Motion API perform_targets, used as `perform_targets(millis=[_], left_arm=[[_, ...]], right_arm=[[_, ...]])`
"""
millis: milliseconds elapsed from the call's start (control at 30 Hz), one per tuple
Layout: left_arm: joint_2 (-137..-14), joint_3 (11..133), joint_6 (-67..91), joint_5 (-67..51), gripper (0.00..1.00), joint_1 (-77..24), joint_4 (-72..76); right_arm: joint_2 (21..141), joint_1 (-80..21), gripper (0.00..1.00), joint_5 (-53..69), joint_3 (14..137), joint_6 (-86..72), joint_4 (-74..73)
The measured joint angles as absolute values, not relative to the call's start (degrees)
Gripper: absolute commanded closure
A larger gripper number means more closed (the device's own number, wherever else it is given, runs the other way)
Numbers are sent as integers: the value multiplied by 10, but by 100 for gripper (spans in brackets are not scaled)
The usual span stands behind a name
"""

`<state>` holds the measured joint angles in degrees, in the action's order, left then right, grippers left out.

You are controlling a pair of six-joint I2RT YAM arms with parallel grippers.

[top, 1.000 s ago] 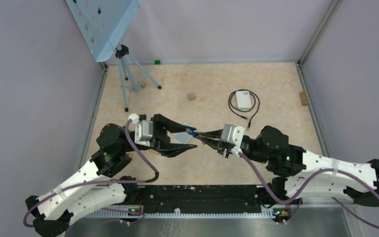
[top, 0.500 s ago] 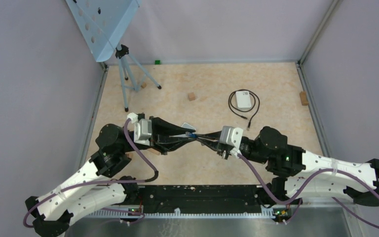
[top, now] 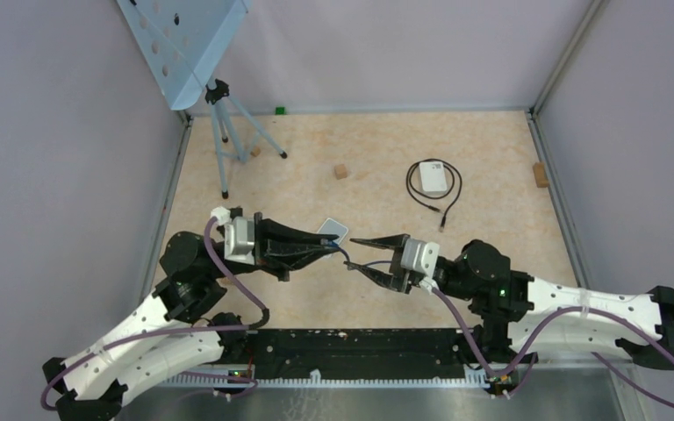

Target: Insert the plug into the switch port

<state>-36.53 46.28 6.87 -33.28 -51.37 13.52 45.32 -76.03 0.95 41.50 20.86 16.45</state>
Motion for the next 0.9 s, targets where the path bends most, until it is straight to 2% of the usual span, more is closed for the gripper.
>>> perform_targets(millis=[467, 900], left_arm=[[-316, 413, 123, -340, 100, -514, 210], [-322, 411, 125, -340, 100, -514, 218]], right_arm=[[515, -760, 54, 71, 343, 127, 451], [575, -760, 68, 80, 345, 102, 552]])
